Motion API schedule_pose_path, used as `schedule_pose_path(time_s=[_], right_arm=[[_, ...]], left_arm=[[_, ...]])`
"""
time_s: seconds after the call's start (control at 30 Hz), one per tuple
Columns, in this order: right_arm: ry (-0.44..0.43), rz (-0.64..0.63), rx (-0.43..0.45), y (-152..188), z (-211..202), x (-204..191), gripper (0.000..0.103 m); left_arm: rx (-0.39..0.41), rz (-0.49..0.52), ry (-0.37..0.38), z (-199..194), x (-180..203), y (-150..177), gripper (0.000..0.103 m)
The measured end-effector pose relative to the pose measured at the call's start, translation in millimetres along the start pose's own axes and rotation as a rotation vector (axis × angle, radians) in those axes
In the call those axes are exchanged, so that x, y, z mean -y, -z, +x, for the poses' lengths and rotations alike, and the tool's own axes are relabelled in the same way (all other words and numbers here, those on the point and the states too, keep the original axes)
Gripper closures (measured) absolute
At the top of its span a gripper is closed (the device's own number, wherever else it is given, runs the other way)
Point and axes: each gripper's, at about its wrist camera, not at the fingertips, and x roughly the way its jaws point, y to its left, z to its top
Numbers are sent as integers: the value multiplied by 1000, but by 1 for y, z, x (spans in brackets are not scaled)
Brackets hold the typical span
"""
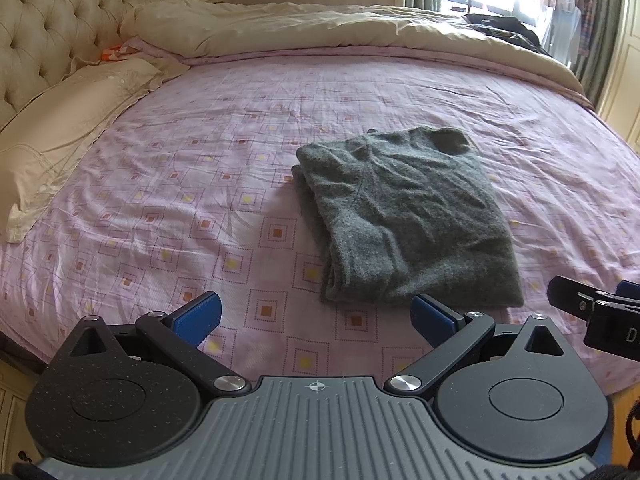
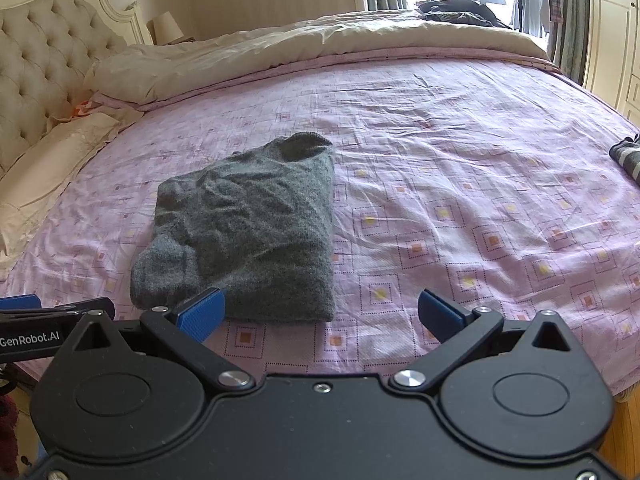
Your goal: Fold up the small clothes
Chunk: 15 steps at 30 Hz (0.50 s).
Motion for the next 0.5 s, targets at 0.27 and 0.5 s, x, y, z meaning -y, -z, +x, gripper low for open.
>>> schedule_pose_path(time_s=[0.27,0.5], right_arm=[[-4,-1,-8,1,2,-1,0],[-5,-1,-9,1,3,-1,0]], left_arm=[[-1,3,1,0,0,0,1],[2,10,3,2,2,1,1]])
